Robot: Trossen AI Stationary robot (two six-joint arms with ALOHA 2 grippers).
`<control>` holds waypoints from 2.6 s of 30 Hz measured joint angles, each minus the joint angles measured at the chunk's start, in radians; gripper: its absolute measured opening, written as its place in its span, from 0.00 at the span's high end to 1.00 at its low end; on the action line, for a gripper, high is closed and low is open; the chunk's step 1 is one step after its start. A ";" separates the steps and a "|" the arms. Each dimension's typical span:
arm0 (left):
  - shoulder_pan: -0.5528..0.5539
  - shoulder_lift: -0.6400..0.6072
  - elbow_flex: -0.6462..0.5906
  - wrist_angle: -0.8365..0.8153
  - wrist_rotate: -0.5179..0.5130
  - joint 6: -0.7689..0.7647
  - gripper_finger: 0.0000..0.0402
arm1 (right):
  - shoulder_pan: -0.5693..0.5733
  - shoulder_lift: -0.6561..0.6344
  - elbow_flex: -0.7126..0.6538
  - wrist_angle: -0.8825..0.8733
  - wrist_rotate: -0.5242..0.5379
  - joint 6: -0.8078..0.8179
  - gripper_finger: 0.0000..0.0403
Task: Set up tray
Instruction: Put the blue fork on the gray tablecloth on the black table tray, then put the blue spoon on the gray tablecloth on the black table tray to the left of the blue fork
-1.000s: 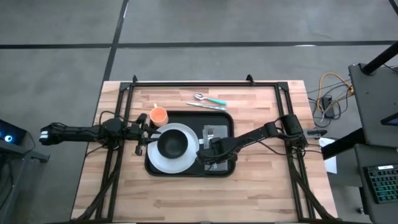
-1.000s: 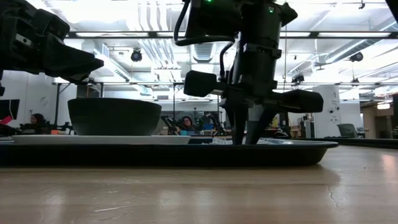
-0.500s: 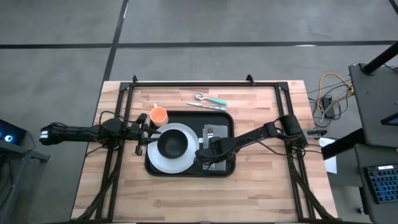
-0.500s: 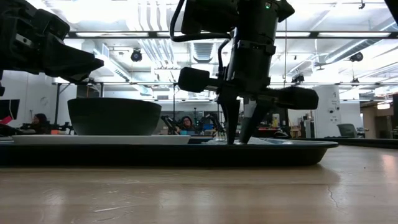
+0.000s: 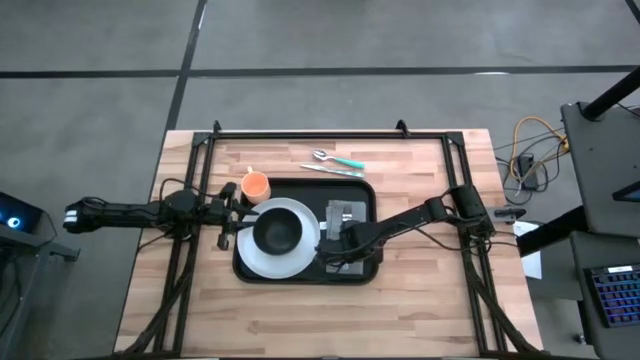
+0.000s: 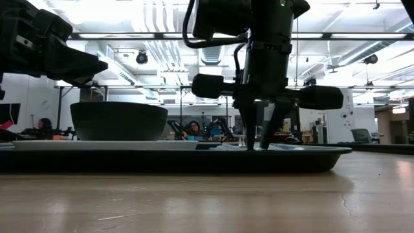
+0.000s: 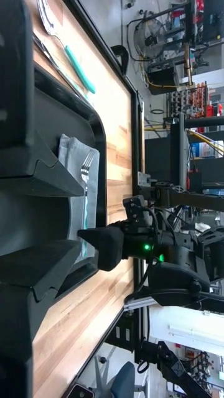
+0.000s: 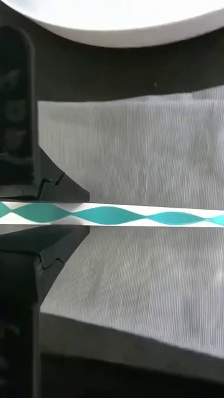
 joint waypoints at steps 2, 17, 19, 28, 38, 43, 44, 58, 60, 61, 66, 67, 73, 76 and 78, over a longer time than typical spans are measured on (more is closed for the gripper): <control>0.000 0.000 0.000 0.000 0.000 0.000 0.74 | 0.001 -0.001 -0.001 -0.010 0.000 0.010 0.93; 0.000 0.000 0.000 0.000 0.000 0.000 0.74 | 0.001 -0.001 -0.007 0.029 0.000 0.011 0.84; 0.000 0.000 0.000 0.000 0.000 0.000 0.74 | 0.001 -0.001 -0.008 0.027 0.000 0.007 0.84; 0.000 0.000 0.000 0.000 0.000 0.000 0.74 | 0.001 -0.001 -0.005 0.025 0.000 -0.058 0.81; 0.000 0.000 0.000 0.000 0.000 0.000 0.74 | -0.002 -0.001 -0.003 0.009 0.000 -0.088 0.74; 0.000 0.000 0.000 0.000 0.000 0.000 0.74 | -0.013 -0.007 -0.003 0.006 0.002 -0.108 0.73; 0.000 0.000 0.000 0.000 0.000 0.000 0.74 | -0.016 -0.012 -0.003 0.005 0.002 -0.113 0.73; 0.000 0.000 0.000 0.000 0.000 0.000 0.74 | -0.105 -0.119 -0.003 -0.013 0.139 -0.356 0.77; 0.000 0.000 0.000 0.000 0.000 0.000 0.74 | -0.130 -0.129 -0.002 -0.012 0.137 -0.409 0.77; 0.000 0.000 0.000 0.000 0.000 0.000 0.74 | -0.142 -0.133 -0.002 -0.012 0.135 -0.434 0.76; 0.000 0.000 0.000 0.000 0.000 0.000 0.74 | -0.197 -0.138 -0.002 -0.004 0.134 -0.581 0.75; 0.000 0.000 0.000 0.000 0.000 0.000 0.74 | -0.206 -0.138 -0.002 -0.005 0.133 -0.611 0.74; 0.000 0.000 0.000 0.000 0.000 0.000 0.74 | -0.267 -0.139 -0.002 -0.004 0.129 -0.765 0.72; 0.000 0.000 0.000 0.000 0.000 0.000 0.74 | -0.315 -0.139 -0.002 -0.002 0.107 -0.848 0.72; 0.000 0.000 0.000 0.000 0.000 0.000 0.74 | -0.358 -0.139 -0.002 -0.001 0.062 -0.908 0.71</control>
